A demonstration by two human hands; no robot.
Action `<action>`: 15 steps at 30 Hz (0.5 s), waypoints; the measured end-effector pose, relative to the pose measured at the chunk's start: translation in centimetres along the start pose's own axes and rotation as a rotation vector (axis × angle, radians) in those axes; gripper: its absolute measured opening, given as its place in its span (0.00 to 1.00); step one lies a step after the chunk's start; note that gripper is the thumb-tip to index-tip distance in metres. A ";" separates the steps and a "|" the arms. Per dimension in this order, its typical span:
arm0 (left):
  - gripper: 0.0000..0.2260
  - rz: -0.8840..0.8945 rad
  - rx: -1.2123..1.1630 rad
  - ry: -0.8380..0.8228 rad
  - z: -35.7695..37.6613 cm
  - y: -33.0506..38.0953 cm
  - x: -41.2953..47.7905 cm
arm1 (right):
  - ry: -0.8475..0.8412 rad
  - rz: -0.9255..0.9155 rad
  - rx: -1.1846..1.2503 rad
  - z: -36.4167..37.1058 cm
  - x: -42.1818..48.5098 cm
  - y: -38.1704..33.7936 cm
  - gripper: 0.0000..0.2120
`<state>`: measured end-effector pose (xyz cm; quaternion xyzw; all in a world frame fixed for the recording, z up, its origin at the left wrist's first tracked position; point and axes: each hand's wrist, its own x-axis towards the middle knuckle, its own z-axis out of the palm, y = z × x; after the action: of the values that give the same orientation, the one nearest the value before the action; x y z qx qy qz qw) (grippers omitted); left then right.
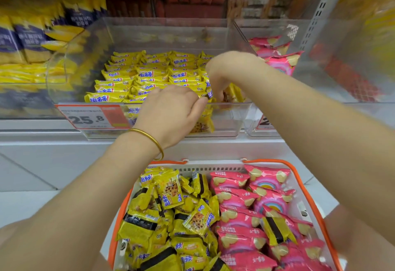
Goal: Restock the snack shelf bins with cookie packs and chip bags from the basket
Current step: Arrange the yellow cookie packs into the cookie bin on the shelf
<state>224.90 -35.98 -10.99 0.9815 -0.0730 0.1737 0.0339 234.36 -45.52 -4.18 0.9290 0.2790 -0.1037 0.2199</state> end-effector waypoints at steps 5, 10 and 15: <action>0.26 0.019 -0.024 -0.019 0.0 -0.1 0.0 | -0.032 -0.099 -0.040 1.6 1.0 0.5 0.12; 0.22 0.023 -0.047 -0.014 0.1 -0.2 0.0 | 0.075 -0.109 -0.069 2.9 1.1 0.6 0.12; 0.23 0.017 -0.072 -0.010 0.2 -0.3 -0.1 | 0.258 -0.066 -0.177 3.8 1.1 0.6 0.14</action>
<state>224.87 -35.71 -11.20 0.9799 -0.0879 0.1663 0.0671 235.35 -47.22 -7.65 0.9019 0.3434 0.0342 0.2597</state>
